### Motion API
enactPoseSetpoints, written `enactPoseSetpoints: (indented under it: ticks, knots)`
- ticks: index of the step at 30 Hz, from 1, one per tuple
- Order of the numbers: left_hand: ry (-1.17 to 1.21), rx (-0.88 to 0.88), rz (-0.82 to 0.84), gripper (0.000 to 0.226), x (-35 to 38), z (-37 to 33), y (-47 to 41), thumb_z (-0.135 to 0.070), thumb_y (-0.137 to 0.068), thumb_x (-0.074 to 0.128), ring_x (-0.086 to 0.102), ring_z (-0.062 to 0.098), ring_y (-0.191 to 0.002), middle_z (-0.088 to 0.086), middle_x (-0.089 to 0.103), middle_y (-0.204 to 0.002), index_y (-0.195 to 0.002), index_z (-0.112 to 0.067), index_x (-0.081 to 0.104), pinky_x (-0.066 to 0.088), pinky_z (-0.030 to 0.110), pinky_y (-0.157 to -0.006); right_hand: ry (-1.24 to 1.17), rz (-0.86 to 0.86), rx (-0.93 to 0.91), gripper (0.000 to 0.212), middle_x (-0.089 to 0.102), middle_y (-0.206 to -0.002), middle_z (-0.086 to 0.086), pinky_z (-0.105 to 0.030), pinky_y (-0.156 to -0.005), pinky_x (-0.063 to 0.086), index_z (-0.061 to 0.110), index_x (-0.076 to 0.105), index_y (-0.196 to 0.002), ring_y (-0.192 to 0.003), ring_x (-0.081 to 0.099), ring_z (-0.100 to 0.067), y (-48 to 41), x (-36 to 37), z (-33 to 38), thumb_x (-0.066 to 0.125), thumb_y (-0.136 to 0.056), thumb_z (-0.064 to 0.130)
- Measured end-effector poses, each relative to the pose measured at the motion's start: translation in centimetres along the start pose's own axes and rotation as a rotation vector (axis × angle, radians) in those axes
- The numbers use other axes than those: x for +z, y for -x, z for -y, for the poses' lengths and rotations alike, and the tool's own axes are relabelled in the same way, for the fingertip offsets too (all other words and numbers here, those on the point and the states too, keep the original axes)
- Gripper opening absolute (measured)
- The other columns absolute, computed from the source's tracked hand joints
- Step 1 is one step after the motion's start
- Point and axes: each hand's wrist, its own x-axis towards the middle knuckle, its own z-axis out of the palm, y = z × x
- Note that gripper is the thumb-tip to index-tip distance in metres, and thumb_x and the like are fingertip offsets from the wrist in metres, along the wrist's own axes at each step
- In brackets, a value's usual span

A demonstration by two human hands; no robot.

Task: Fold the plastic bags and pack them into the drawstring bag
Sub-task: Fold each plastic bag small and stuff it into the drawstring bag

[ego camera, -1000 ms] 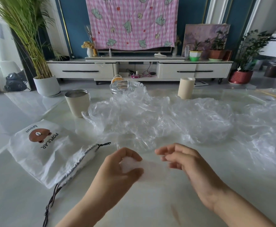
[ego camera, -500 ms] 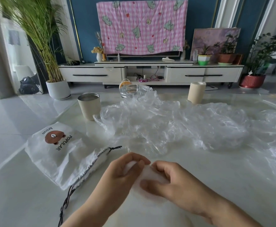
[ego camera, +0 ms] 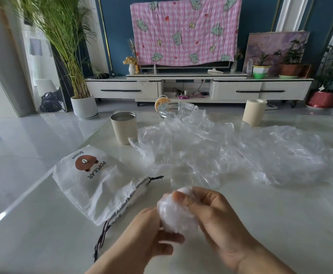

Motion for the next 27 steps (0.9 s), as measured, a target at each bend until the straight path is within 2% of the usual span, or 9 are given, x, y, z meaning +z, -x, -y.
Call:
enactPoseSetpoints:
  ticks: [2, 5, 10, 15, 17, 19, 21, 23, 27]
  knots:
    - [-0.013, 0.193, -0.151, 0.028, -0.6, 0.3, -0.7, -0.025, -0.096, 0.045, 0.062, 0.016, -0.051, 0.006, 0.066, -0.063, -0.082, -0.011, 0.065, 0.050, 0.026, -0.050, 0.137, -0.079, -0.099, 0.031, 0.054, -0.056, 0.008, -0.013, -0.058, 0.038, 0.017, 0.062, -0.056, -0.057, 0.046, -0.006, -0.5, 0.0, 0.0, 0.075, -0.073, 0.039]
    - [-0.041, 0.349, -0.108, 0.035, -1.2, 0.1, -0.6, -0.043, -0.078, 0.055, 0.069, 0.020, -0.077, 0.007, 0.072, -0.083, -0.088, -0.013, 0.071, 0.056, 0.037, -0.068, 0.204, -0.001, -0.087, 0.033, 0.068, -0.080, -0.013, -0.020, -0.070, 0.046, 0.007, 0.069, -0.083, -0.074, 0.059, -0.009, -0.9, 0.2, -0.5, 0.064, -0.084, 0.040]
    - [-0.068, 0.396, -0.113, 0.034, -2.4, 0.9, -0.9, -0.025, -0.064, 0.066, 0.067, 0.014, -0.065, 0.007, 0.070, -0.071, -0.090, -0.004, 0.066, 0.053, 0.023, -0.056, 0.212, 0.053, -0.011, 0.024, 0.065, -0.096, -0.025, -0.036, -0.081, 0.051, 0.005, 0.069, -0.090, -0.082, 0.064, -0.025, -0.8, 0.3, -1.1, 0.058, -0.077, 0.022]
    - [-0.290, 0.422, -0.145, 0.039, -3.6, 1.0, -0.9, -0.049, -0.072, 0.073, 0.067, 0.017, -0.073, 0.008, 0.071, -0.081, -0.089, -0.015, 0.068, 0.056, 0.036, -0.068, 0.182, -0.134, 0.000, 0.010, 0.067, -0.066, -0.007, -0.017, -0.060, 0.049, 0.007, 0.066, -0.072, -0.064, 0.060, -0.010, -1.3, 0.5, -1.7, 0.073, -0.075, -0.001]
    - [-0.522, 0.597, -0.346, 0.036, -4.6, 0.4, -0.8, -0.058, -0.077, 0.060, 0.065, 0.011, -0.075, -0.003, 0.070, -0.081, -0.086, -0.023, 0.067, 0.052, 0.032, -0.072, 0.185, -0.226, 0.018, 0.021, 0.061, -0.065, -0.005, -0.016, -0.055, 0.046, 0.008, 0.059, -0.071, -0.060, 0.055, -0.012, -1.6, 0.2, -1.9, 0.078, -0.069, 0.000]
    - [-0.917, 0.763, -0.623, 0.037, -5.8, -0.4, -0.7, -0.053, -0.083, 0.057, 0.053, 0.009, -0.103, -0.011, 0.061, -0.110, -0.109, -0.027, 0.061, 0.039, 0.024, -0.085, 0.170, -0.258, 0.047, 0.026, 0.060, -0.066, -0.003, -0.015, -0.053, 0.045, 0.011, 0.056, -0.077, -0.059, 0.053, -0.012, -1.8, -0.1, -1.9, 0.078, -0.069, 0.000]
    - [-1.298, 0.602, -0.689, 0.066, -7.3, -0.5, -1.3, -0.050, -0.088, 0.051, 0.026, 0.019, -0.135, 0.000, 0.035, -0.146, -0.142, -0.017, 0.032, 0.024, 0.029, -0.106, 0.147, -0.247, 0.076, 0.029, 0.063, -0.071, -0.005, -0.014, -0.055, 0.047, 0.012, 0.056, -0.089, -0.060, 0.057, -0.012, -1.8, -0.1, -1.8, 0.076, -0.072, 0.001]
    - [-1.441, 0.380, -0.629, 0.071, -8.3, 0.2, -2.2, -0.040, -0.094, 0.043, 0.004, 0.025, -0.145, 0.007, 0.005, -0.158, -0.149, -0.017, 0.005, 0.012, 0.034, -0.115, 0.147, -0.228, 0.082, 0.032, 0.068, -0.080, -0.011, -0.014, -0.061, 0.050, 0.014, 0.058, -0.097, -0.064, 0.061, -0.010, -1.9, -0.1, -1.9, 0.076, -0.073, 0.001]
    - [-1.387, 0.446, -0.601, 0.057, -9.1, 1.0, -2.9, -0.012, -0.093, 0.043, 0.024, 0.033, -0.139, 0.016, 0.019, -0.154, -0.146, -0.006, 0.023, 0.031, 0.037, -0.108, 0.191, -0.167, 0.037, 0.018, 0.065, -0.078, -0.013, -0.018, -0.069, 0.050, 0.007, 0.067, -0.088, -0.071, 0.060, -0.013, -2.0, 0.0, -2.2, 0.075, -0.073, 0.000]
